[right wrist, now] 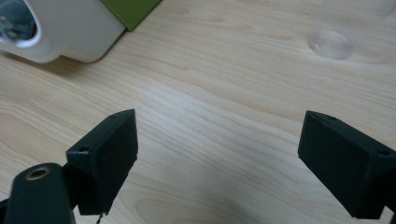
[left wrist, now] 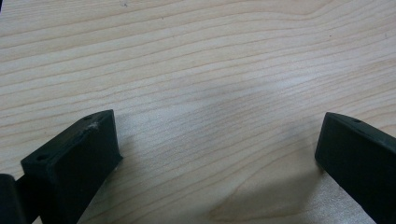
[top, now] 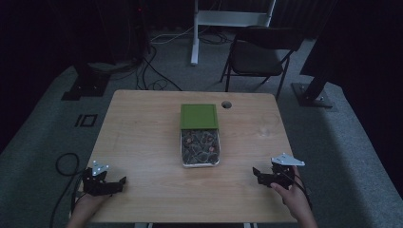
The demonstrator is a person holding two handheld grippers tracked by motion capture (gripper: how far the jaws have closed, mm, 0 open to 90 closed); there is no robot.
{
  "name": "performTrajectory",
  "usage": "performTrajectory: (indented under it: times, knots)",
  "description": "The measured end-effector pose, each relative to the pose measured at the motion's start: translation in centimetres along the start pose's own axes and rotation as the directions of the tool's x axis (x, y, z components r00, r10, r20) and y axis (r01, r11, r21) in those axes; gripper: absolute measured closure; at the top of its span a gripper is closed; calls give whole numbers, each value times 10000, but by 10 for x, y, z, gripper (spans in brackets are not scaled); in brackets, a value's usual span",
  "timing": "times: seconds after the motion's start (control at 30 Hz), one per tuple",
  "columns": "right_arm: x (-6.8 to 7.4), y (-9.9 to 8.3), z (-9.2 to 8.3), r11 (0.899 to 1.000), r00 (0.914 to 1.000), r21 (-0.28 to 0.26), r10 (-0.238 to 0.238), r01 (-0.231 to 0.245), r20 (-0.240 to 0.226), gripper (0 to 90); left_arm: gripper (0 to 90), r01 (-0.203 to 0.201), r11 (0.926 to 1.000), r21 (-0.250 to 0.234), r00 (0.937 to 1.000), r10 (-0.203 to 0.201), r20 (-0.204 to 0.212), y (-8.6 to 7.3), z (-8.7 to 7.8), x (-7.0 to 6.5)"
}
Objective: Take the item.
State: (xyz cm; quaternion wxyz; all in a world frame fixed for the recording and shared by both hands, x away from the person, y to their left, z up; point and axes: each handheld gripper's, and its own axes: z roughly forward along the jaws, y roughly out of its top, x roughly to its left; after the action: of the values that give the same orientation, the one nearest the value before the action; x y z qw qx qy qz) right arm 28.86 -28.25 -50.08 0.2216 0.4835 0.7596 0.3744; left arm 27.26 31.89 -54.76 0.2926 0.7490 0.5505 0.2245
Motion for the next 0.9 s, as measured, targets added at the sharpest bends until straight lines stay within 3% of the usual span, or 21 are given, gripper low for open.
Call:
performTrajectory:
  times: [0.9]
  knots:
    - [32,54,4,9959,9947,-677,-646,592,-804,132,2,19,10000,-10,10000,-19,2,0,0,0]
